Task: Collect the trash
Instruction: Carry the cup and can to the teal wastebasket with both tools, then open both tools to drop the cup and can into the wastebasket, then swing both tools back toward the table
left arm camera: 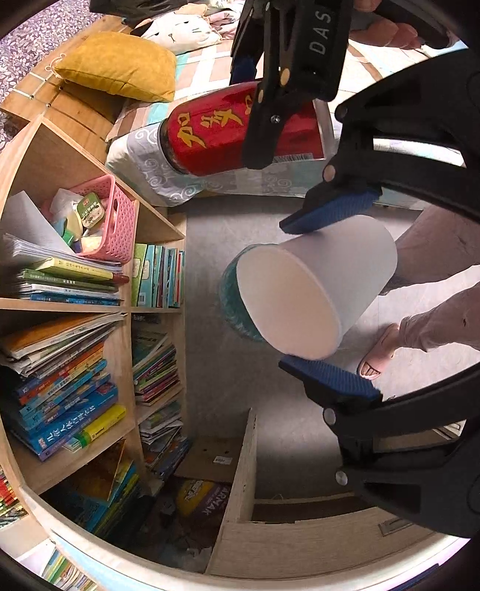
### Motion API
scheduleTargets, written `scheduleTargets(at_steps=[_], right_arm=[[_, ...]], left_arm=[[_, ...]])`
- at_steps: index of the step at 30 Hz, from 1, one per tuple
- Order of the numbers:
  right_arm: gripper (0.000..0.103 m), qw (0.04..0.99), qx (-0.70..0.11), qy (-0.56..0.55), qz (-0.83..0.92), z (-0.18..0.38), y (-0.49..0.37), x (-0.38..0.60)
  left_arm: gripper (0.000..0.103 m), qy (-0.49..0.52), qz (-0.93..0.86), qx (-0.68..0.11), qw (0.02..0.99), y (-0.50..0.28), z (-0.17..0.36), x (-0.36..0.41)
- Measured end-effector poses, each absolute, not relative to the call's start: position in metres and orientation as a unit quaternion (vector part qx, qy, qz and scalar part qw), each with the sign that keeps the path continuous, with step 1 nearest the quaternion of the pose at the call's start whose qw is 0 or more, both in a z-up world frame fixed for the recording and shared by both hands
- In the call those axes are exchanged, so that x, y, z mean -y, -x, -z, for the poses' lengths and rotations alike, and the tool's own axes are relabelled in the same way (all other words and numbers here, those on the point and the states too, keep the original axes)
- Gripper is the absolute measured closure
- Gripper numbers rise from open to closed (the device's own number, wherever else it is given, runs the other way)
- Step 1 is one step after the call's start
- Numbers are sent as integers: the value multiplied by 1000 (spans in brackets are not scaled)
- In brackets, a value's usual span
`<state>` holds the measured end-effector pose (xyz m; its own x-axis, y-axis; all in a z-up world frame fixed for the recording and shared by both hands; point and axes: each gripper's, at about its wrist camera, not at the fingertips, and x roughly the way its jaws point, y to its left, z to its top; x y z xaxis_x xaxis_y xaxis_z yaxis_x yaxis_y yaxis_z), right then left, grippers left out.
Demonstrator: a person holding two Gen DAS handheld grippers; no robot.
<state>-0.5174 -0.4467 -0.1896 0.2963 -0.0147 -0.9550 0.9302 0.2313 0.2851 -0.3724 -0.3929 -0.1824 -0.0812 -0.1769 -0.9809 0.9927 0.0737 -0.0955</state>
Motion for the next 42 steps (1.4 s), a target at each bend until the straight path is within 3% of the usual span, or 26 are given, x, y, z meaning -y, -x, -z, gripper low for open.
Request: scheduleTargets(at_steps=[9,30,42], right_arm=[[19,636,-451,-503,374,185,517,457],[19,639,-441,-491,395,164,534,465],[19,672,-452,-457,368,144,510,465]], left_arm=[[30,-413,539,-504,534,370,188,397],[30,-403,539,-510,535,366,179,390],[30,-374,518,-505,580,326,147,377]])
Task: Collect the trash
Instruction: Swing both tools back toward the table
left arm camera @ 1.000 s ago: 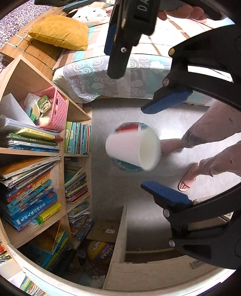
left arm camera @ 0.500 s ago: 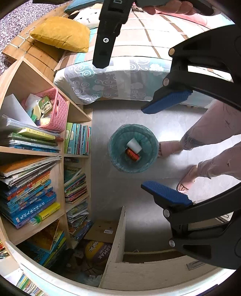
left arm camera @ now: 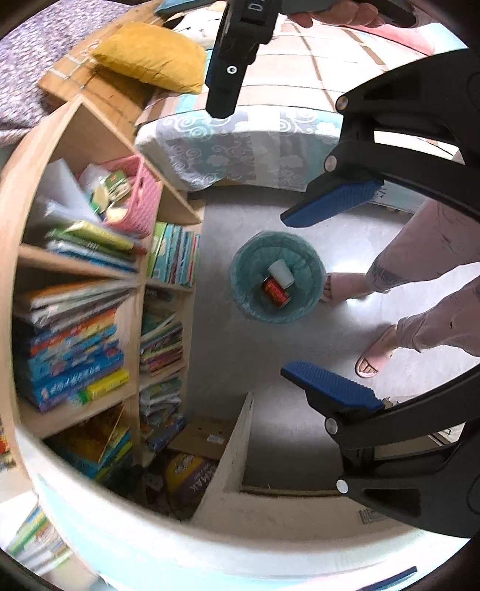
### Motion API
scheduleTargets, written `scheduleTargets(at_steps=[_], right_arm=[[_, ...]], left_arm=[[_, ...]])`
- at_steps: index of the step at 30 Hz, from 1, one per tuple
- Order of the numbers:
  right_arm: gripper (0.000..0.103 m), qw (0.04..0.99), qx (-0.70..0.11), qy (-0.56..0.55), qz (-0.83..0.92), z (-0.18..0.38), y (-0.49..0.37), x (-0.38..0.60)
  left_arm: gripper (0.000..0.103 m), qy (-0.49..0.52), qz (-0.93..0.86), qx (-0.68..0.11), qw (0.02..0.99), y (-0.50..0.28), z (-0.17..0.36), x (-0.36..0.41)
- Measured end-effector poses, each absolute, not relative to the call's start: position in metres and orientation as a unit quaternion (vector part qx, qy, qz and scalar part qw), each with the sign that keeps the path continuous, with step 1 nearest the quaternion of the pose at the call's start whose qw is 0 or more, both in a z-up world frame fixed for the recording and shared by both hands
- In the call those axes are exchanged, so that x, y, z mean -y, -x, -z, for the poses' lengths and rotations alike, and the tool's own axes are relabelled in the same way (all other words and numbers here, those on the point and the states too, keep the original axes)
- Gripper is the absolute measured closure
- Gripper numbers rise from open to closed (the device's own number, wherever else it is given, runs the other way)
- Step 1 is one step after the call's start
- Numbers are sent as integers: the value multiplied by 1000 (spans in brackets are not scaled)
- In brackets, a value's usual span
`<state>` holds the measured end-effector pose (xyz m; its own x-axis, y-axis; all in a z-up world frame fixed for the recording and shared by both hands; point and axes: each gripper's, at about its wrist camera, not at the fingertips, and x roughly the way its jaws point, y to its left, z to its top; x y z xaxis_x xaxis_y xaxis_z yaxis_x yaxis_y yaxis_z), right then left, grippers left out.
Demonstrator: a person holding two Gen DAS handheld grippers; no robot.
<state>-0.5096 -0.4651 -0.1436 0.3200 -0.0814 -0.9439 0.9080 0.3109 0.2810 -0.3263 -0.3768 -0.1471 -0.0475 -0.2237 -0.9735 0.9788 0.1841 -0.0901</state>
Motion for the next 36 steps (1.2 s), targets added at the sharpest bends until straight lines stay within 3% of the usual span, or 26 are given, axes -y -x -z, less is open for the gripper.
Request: scheduleTargets(at_steps=[9,18,21,36], right_arm=[[19,739,-470,-393,280,109,424,463],[19,804,-500,-287,145,68,285,428],[14,817,-506,-253,110,57,235,414],[13,825,-555,-106,-15,56,44,336]], left_arm=[[27,-310,448,-515,662,248,104,331],[23,-227,325,-521,756,144,57,232],[22,-215,283,-513,781,109,48,197],[10,-198,206,-533,796,-1,74,103]])
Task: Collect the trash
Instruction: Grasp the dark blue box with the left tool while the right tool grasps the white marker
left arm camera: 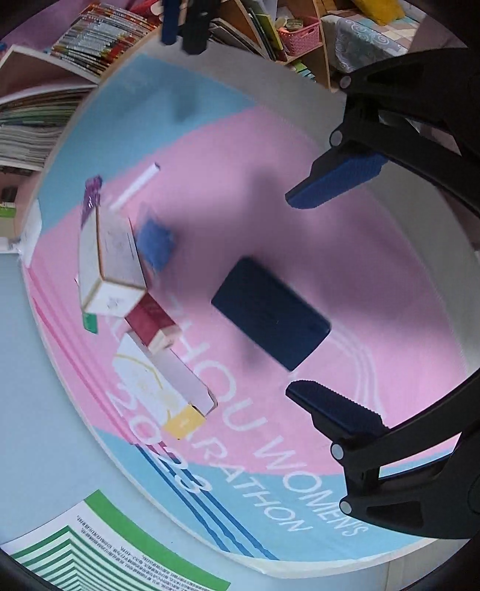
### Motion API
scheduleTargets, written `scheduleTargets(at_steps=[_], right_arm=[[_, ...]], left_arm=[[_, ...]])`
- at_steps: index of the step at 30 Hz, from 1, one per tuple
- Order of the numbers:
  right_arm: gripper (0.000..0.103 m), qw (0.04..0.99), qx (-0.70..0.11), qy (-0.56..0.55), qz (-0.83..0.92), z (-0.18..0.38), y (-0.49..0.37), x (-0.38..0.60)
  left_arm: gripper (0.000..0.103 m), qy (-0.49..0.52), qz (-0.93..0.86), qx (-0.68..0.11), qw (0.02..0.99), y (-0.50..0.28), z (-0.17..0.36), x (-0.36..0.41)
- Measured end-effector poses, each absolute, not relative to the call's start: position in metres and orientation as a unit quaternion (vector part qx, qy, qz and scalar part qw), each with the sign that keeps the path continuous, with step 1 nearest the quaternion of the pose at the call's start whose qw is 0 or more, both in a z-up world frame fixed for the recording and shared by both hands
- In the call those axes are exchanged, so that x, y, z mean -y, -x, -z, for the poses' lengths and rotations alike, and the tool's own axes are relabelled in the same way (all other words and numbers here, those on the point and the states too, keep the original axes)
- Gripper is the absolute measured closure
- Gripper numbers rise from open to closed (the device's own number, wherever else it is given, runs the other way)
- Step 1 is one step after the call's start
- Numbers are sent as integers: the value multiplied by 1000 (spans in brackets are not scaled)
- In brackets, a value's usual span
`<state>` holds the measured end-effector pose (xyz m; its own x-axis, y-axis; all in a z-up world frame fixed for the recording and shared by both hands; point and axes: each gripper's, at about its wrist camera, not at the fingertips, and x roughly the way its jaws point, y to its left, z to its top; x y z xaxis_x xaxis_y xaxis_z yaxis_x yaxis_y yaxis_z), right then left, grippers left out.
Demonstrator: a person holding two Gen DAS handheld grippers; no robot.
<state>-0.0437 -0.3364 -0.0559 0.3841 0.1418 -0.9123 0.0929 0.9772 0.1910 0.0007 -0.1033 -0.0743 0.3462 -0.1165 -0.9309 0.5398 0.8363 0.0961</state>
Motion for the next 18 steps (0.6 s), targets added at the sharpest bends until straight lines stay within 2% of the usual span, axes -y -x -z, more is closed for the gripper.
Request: scheduleTargets(at_steps=[8,10,12,13,14,17,18], right_arm=[[15,814,-579,-24,-33,82,-25,309],[21,811,-584,-14,-35,89,-36,307],[29,804,-594,-9,-34,97,-47,306],[34,799,-600,-8,-35,101,-51,306],[34,795,-606,-9,-35,106,-55,306],[40,790,-612,-1,-32,113,-64,305],[45,789,-613,5,-30,115,-66,304]], left_arm=[[10,-214,205,-549,782,-31,101,97],[10,-212,208,-554,778,-34,104,98],[14,-213,214,-559,772,-37,109,97],[20,-215,216,-562,769,-38,112,97],[26,-218,217,-567,764,-39,116,97],[36,-208,224,-586,751,-42,124,96],[37,-209,223,-587,750,-43,126,96]])
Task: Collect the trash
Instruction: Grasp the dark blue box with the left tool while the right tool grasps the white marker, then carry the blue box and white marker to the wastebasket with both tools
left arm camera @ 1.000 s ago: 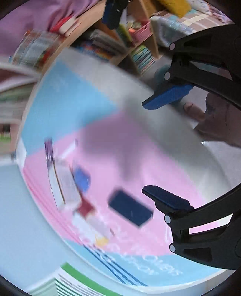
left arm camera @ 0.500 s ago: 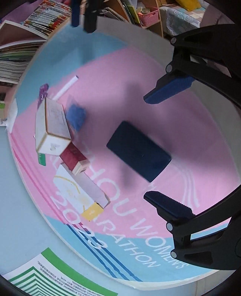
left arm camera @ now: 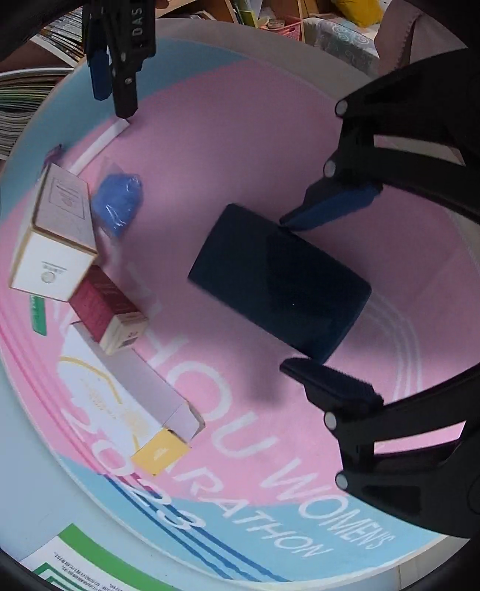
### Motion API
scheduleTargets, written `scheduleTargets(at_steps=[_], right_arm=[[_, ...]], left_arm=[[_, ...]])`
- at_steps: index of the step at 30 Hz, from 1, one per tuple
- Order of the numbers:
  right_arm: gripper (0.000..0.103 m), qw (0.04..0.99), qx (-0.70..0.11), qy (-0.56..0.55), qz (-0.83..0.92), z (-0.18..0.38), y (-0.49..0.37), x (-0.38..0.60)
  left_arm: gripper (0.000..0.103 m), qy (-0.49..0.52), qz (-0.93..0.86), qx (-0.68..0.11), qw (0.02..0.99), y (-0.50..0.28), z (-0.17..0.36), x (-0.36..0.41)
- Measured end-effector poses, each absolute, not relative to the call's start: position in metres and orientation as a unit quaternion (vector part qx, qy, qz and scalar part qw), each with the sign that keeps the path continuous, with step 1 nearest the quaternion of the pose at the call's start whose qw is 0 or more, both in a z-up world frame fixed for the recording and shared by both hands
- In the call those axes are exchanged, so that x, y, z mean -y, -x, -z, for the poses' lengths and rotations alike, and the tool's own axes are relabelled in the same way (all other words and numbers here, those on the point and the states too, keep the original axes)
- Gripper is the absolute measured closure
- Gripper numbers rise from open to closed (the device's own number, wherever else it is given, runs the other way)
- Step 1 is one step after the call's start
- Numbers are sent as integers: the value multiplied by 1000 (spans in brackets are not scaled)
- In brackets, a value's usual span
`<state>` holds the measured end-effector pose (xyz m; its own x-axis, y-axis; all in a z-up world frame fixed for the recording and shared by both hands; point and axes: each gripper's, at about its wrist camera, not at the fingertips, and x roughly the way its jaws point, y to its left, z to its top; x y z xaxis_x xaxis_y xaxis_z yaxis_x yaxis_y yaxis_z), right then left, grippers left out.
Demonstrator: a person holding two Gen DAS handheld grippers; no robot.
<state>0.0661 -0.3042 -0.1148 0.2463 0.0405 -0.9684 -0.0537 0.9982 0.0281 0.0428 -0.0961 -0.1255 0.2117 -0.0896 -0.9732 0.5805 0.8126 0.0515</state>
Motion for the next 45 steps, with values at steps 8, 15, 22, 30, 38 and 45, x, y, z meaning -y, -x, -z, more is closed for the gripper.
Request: scheduleTargets(at_steps=[8,15,22,30,38,45], right_arm=[[73,785,-620,11,-16,130,-76,303],[90,785,-619,-15,-20,129,-72,311],[90,789,-613,-31,-19,109,-53,323],[90,801,-597,-55,-5,78,-4,348],[90,816,-570,-91,25,51,63,366],[90,825,-541,-140,78,27,149,393]], left_arm=[[47,-202,237,-589,746,-50,125,99],[50,-172,243,-591,750,-59,122,98],[51,-172,236,-582,759,-57,111,94],[51,-190,260,-558,765,-36,83,107],[51,-222,323,-530,752,6,62,154],[51,-270,404,-502,716,65,58,217]])
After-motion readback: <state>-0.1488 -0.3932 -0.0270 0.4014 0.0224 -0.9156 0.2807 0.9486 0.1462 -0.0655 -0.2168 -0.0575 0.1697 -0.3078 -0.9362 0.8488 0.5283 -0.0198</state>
